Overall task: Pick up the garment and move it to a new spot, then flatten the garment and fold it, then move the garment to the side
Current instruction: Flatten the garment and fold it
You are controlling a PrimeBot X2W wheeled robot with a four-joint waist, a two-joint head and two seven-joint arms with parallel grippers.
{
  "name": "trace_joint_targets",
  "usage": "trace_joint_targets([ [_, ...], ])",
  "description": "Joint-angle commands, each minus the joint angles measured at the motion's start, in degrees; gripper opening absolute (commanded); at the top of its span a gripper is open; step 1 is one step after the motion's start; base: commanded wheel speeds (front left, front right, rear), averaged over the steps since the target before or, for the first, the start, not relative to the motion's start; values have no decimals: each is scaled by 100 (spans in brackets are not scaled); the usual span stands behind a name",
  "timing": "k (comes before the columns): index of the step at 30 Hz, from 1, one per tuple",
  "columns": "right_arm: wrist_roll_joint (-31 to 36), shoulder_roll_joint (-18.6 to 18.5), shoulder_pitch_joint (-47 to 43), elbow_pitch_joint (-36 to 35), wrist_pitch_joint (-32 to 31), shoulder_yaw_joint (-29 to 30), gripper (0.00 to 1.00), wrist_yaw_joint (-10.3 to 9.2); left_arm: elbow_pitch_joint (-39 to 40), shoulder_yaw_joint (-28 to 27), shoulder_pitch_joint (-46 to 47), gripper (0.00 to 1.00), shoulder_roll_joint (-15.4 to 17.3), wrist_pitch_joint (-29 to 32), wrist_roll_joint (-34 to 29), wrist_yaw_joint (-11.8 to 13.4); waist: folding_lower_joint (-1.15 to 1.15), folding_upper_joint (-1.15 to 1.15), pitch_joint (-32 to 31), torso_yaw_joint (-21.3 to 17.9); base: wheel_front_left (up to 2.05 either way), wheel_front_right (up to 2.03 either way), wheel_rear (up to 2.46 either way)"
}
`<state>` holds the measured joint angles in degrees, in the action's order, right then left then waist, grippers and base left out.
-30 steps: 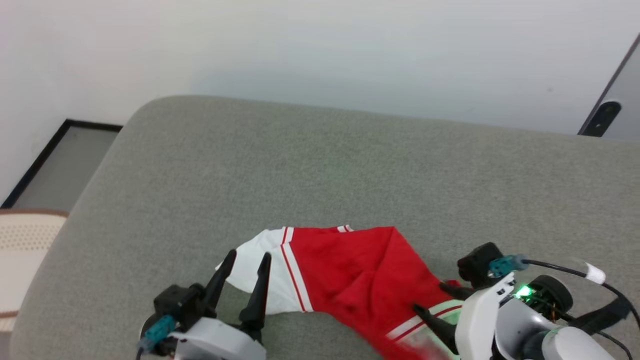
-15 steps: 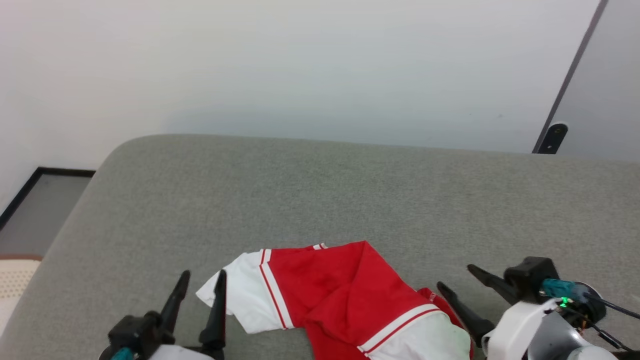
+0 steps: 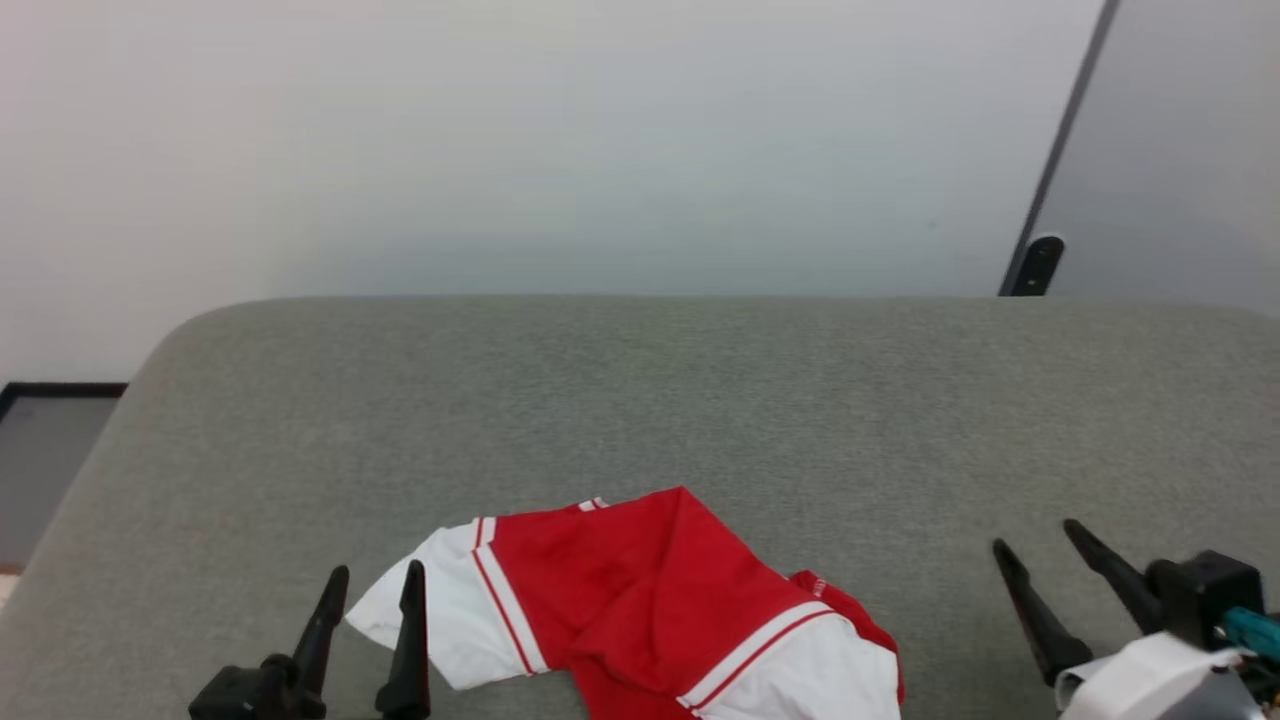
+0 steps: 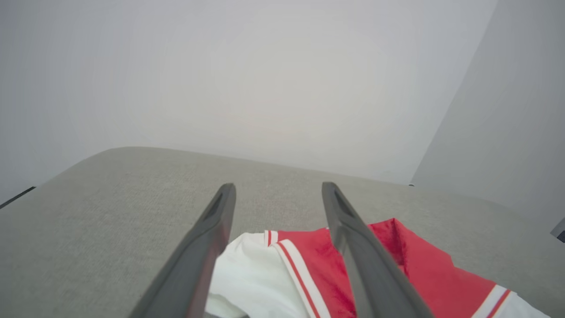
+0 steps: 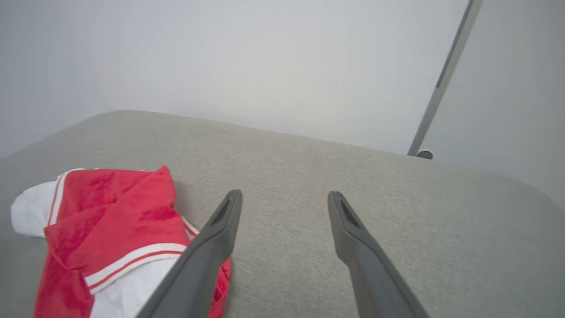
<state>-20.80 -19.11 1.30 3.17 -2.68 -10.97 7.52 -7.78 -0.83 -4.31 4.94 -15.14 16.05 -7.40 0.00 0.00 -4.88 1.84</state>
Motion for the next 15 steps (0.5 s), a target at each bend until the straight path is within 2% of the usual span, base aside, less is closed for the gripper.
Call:
trace_joint_targets([
  [1, 120, 43, -109, 27, 89, 154, 100, -6, 40, -13, -62, 100, -21, 2, -61, -16, 0, 0, 47, -198, 0, 0, 0],
  [8, 482, 233, -300, 102, 663, 789, 100, -6, 93, -98, -50, 100, -36, 2, -103, -17, 0, 0, 141, -624, 0, 0, 0],
  [15, 646, 473, -297, 195, 1003, 948, 100, -6, 71, -84, 66, 100, -19, 2, -105, -17, 0, 0, 220, -773, 0, 0, 0],
])
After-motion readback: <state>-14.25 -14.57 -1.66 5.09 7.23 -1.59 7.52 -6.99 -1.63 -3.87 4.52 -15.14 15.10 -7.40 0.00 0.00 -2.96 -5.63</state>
